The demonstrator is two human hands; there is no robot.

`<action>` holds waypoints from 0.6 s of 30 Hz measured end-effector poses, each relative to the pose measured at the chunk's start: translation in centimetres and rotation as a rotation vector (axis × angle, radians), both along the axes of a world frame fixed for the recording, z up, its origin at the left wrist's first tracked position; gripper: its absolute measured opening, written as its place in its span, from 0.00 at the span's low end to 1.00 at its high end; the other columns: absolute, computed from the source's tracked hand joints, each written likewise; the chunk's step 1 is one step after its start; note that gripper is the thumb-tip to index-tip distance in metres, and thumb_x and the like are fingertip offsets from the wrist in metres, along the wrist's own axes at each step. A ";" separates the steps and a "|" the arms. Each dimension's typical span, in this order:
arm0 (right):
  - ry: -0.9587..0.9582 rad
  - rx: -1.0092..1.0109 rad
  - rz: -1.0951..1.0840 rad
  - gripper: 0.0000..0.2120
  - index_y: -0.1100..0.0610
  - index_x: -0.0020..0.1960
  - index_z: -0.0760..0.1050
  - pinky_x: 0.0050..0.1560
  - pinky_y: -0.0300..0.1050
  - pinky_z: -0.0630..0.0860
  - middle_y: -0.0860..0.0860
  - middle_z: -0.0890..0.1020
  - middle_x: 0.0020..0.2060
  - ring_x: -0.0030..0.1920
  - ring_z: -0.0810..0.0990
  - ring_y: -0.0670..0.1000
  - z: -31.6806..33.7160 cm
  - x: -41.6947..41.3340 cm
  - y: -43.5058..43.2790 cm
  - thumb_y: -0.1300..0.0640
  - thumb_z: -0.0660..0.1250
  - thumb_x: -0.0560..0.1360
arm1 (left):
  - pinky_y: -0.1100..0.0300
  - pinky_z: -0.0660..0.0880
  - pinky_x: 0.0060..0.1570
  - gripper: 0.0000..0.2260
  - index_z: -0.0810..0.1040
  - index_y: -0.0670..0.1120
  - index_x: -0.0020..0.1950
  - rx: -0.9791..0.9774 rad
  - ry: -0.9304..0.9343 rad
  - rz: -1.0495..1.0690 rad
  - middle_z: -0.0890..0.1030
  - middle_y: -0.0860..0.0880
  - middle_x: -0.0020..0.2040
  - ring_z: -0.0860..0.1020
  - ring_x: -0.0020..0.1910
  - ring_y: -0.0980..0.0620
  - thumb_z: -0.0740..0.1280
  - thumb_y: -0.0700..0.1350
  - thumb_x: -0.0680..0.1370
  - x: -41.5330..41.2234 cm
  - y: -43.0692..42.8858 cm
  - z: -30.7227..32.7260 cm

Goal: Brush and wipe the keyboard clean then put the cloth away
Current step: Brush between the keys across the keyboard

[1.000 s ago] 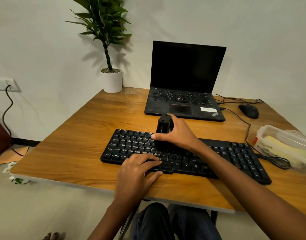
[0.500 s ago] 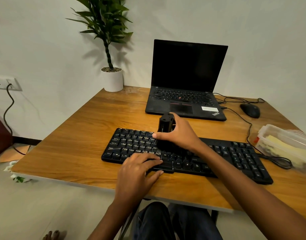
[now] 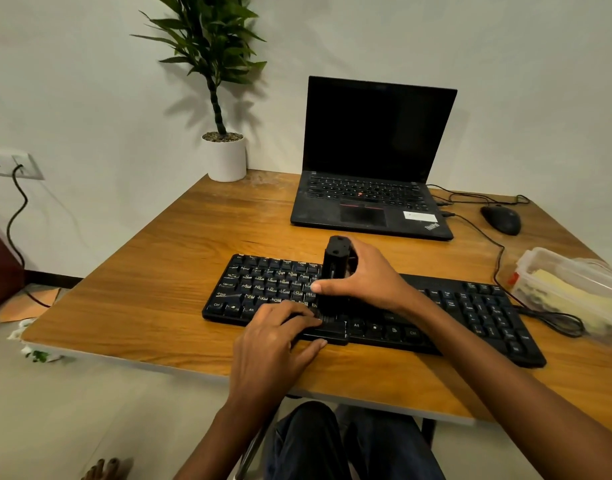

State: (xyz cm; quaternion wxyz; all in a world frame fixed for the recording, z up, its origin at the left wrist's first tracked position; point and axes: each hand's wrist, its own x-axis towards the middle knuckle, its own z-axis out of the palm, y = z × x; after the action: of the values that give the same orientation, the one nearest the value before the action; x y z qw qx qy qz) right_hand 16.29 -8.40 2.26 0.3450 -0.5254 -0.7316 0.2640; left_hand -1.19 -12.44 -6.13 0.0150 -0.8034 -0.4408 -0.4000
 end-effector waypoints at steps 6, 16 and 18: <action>0.001 0.096 -0.107 0.22 0.51 0.48 0.68 0.37 0.26 0.69 0.41 0.74 0.40 0.40 0.73 0.38 0.1 0.0 0.0 0.48 0.77 0.63 | 0.63 0.75 0.31 0.15 0.82 0.53 0.46 0.014 -0.029 0.018 0.80 0.58 0.46 0.72 0.47 0.60 0.63 0.60 0.69 0.0 -0.1 -0.1; -0.016 0.045 -0.027 0.20 0.45 0.43 0.66 0.37 0.26 0.69 0.41 0.74 0.39 0.39 0.72 0.38 -0.1 -1.0 -0.5 0.49 0.77 0.63 | 0.63 0.74 0.29 0.13 0.82 0.53 0.45 0.019 -0.038 0.018 0.79 0.58 0.44 0.71 0.46 0.60 0.66 0.60 0.69 0.1 0.0 0.0; -0.007 0.114 -0.100 0.21 0.48 0.45 0.67 0.37 0.28 0.70 0.40 0.74 0.39 0.39 0.72 0.38 -0.1 -0.9 -0.3 0.48 0.77 0.63 | 0.62 0.75 0.30 0.11 0.82 0.53 0.45 0.012 -0.042 0.014 0.79 0.58 0.44 0.71 0.46 0.60 0.71 0.58 0.68 0.0 0.0 -0.1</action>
State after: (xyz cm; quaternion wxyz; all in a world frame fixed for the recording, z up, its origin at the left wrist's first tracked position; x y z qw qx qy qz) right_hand 15.39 -8.67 2.13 0.3845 -0.5417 -0.7195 0.2024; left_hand -1.16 -12.40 -6.20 0.0133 -0.7916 -0.4440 -0.4195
